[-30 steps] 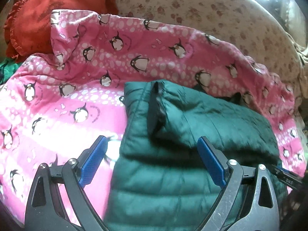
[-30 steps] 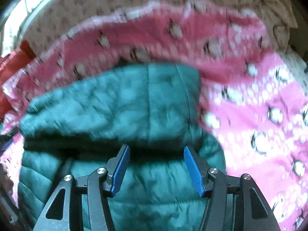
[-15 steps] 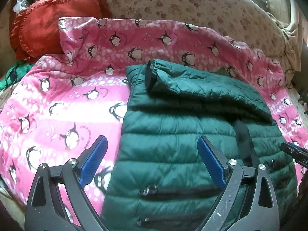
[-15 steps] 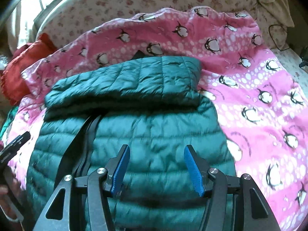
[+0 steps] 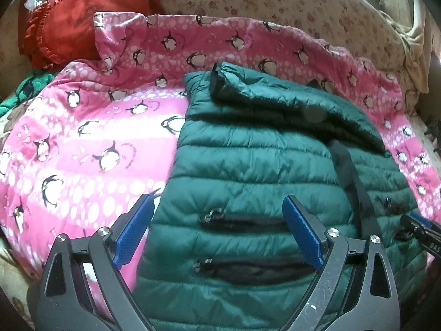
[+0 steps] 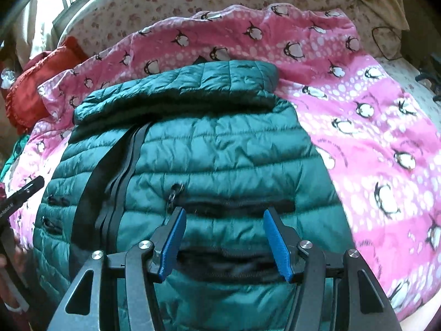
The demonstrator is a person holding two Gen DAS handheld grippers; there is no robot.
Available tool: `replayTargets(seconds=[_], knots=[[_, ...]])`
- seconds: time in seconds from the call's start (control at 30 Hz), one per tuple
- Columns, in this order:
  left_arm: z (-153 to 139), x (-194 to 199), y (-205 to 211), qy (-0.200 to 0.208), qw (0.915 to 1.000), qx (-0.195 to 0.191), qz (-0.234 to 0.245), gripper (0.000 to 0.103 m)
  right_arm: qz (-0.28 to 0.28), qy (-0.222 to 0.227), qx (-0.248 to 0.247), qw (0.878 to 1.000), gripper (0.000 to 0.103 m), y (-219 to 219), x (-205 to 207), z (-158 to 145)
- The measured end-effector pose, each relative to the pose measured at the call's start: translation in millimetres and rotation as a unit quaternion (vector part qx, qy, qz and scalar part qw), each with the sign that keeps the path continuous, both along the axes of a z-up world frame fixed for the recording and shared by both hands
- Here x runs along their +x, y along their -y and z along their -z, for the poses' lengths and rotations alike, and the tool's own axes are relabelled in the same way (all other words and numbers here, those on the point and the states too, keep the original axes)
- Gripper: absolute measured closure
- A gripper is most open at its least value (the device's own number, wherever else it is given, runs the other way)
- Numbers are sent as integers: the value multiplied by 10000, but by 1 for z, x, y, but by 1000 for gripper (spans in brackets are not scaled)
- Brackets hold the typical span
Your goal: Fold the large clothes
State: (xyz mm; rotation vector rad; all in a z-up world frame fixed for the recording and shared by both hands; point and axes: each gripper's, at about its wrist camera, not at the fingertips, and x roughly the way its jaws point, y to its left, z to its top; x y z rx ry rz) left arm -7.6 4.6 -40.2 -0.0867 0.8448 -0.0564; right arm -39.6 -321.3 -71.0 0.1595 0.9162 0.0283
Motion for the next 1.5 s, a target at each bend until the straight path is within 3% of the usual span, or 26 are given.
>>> replayTargets(seconds=[0.17,0.27,0.47,0.87,1.5], knots=[[1,-24,-13,90,9996,-165,-214,9,126,261,188,9994,47,-4,-23,-5],[7,-34,-17,-53,9997,-160,-160,9,83,278,371,9989,47,-5,-32,-4],[6,-51,-29,-63,9997,-170,-142,9,14,232,125,9997,47,-2,-47,-10],[12,-65,-37,-296,9986,-395,-180,9,124,19,443,9989,42,15,-77,10],[18,-75,-40,-563,9979,-300,-113,9,137,-150,551,9983,38,28,-91,13]])
